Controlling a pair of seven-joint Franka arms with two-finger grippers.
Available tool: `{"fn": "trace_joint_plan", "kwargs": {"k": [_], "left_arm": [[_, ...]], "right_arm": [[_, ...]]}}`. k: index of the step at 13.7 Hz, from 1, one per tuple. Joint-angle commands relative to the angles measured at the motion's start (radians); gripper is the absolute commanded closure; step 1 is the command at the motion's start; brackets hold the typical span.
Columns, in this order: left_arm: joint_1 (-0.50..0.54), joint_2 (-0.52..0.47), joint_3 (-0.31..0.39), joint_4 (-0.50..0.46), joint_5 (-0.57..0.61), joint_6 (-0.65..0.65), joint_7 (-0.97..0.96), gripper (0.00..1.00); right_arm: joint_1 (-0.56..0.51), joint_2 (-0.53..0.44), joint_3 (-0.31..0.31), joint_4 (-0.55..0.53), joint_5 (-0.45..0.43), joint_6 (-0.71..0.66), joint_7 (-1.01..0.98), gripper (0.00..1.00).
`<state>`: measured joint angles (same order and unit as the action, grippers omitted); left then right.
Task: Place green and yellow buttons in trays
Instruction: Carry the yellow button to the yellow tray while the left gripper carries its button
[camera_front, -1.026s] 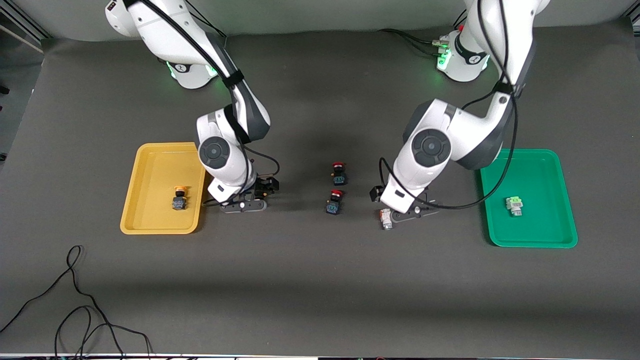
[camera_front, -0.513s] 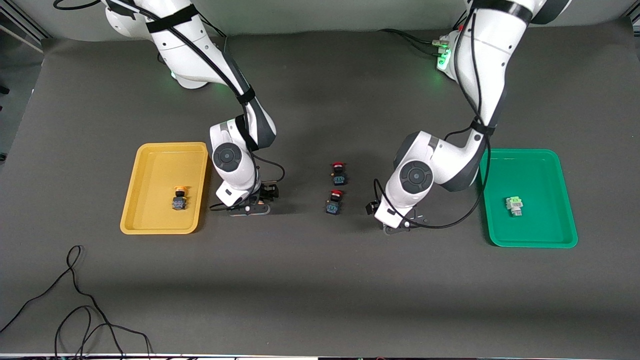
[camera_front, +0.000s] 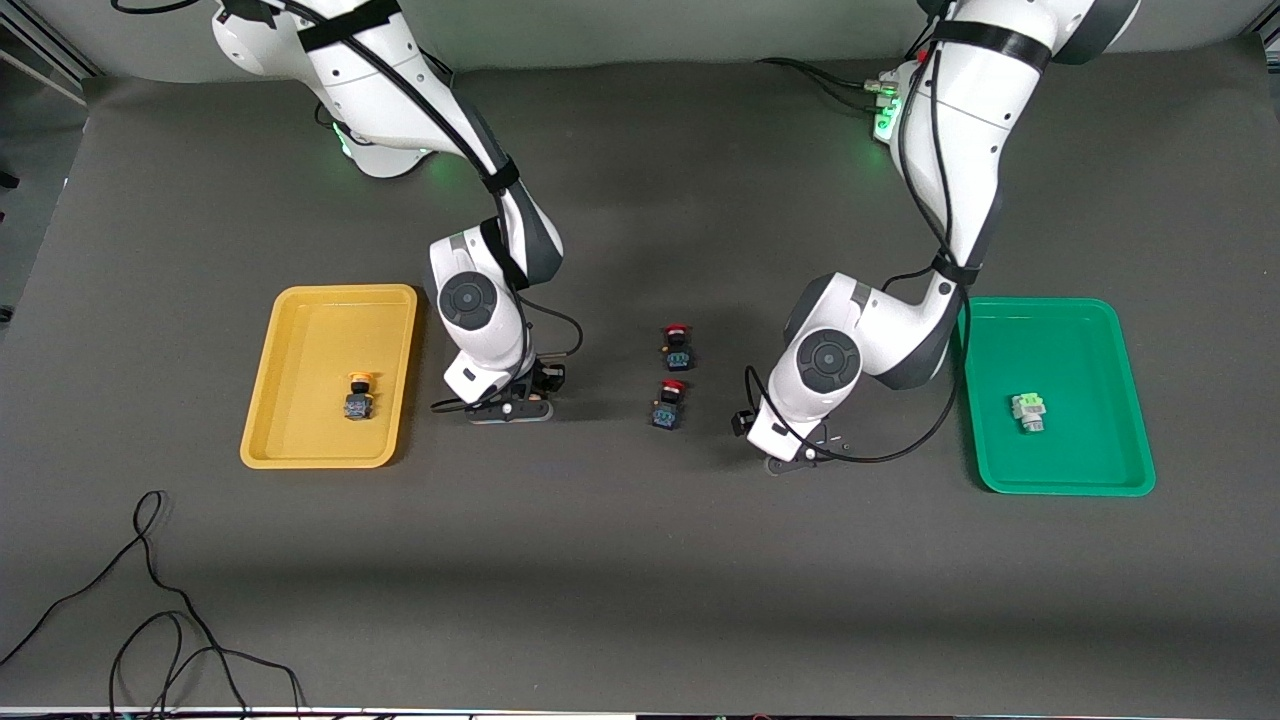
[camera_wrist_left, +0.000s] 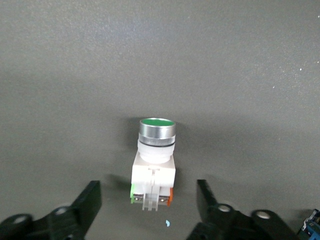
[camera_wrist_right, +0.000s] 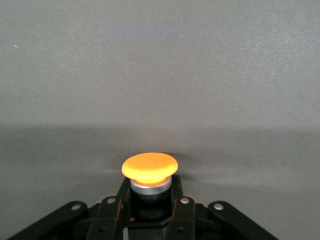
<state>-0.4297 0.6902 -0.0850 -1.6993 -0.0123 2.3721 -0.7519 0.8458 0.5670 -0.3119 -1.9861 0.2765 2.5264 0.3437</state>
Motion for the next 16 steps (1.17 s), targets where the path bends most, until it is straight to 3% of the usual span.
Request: {"fn": "trace_joint_plan", "kwargs": {"k": [1,3,4,7,13,16], "left_arm": [[-0.017,0.019,0.014,0.02,-0.003,0.016,-0.02,0.55],[-0.015,0.019,0.014,0.02,-0.003,0.016,-0.02,0.84],[-0.014,0.015,0.014,0.02,-0.003,0.015,-0.02,0.91],[-0.006,-0.049,0.016,0.021,-0.005,-0.017,-0.021,0.92],[0.002,-0.386,0.021,0.024,-0.003,-0.474,0.022,0.92],[0.167,-0.478,0.024,0.018,0.009,-0.658,0.312,0.92]], "right_arm": [[0.007,-0.131,-0.054,-0.013,0.023,-0.139,-0.005,1.0],[0.01,-0.231,-0.1,-0.011,0.009,-0.257,-0.002,1.0],[0.013,-0.28,-0.137,-0.011,-0.002,-0.311,-0.006,1.0],[0.012,-0.392,-0.235,-0.008,-0.132,-0.432,-0.028,1.0],[-0.001,-0.409,-0.491,-0.022,-0.148,-0.468,-0.403,1.0],[-0.023,-0.403,-0.55,-0.109,-0.146,-0.373,-0.523,1.0]]}}
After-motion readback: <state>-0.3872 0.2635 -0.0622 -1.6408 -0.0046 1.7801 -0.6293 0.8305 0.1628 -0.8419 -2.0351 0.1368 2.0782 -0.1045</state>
